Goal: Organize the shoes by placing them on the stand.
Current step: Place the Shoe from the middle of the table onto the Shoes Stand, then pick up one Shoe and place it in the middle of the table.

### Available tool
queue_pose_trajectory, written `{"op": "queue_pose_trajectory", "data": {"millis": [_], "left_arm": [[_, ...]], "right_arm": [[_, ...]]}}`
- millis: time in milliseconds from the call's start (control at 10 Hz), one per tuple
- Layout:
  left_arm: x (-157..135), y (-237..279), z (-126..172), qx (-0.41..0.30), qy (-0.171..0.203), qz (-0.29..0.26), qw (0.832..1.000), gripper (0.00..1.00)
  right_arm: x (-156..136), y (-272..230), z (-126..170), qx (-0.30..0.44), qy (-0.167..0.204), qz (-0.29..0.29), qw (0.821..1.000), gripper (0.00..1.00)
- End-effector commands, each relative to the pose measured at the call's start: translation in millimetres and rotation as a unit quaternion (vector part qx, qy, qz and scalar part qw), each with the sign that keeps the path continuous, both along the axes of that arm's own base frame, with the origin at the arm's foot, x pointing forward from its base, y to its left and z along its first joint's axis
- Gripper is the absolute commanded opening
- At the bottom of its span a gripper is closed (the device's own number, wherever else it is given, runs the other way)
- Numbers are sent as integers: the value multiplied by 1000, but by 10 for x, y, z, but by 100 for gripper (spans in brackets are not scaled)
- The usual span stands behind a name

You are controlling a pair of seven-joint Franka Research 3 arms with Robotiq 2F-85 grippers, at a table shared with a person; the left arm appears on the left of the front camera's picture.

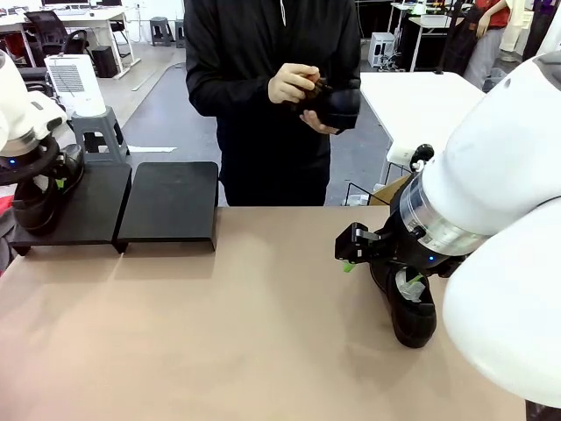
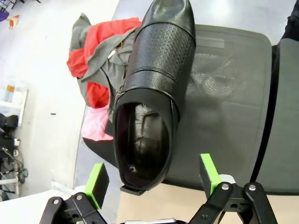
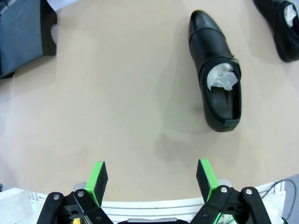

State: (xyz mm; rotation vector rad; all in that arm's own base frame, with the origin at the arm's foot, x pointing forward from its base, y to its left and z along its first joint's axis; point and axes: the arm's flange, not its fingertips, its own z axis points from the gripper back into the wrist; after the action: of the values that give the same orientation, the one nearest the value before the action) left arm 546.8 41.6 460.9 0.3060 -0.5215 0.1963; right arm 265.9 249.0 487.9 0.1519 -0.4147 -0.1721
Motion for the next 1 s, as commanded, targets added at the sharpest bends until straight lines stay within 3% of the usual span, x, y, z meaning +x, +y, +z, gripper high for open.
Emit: {"op": "queue_pose_trajectory", "data": {"millis": [0, 500, 700, 800, 900], "left_arm": [[91, 21, -106, 3, 8, -1, 1000, 100], [72, 20, -141, 0, 12, 1, 1000, 100], [-428, -816, 92, -4, -19, -117, 993, 100], [-646, -1046, 195, 3, -13, -138, 990, 100], [-889, -1251, 257, -55, 47, -155, 985, 100]], "right_arm": [[26, -7, 11, 8, 4, 9, 1000, 100], [26, -7, 11, 8, 4, 9, 1000, 100], [26, -7, 11, 8, 4, 9, 1000, 100], [26, -7, 11, 8, 4, 9, 1000, 100], [26, -7, 11, 8, 4, 9, 1000, 100]]}}
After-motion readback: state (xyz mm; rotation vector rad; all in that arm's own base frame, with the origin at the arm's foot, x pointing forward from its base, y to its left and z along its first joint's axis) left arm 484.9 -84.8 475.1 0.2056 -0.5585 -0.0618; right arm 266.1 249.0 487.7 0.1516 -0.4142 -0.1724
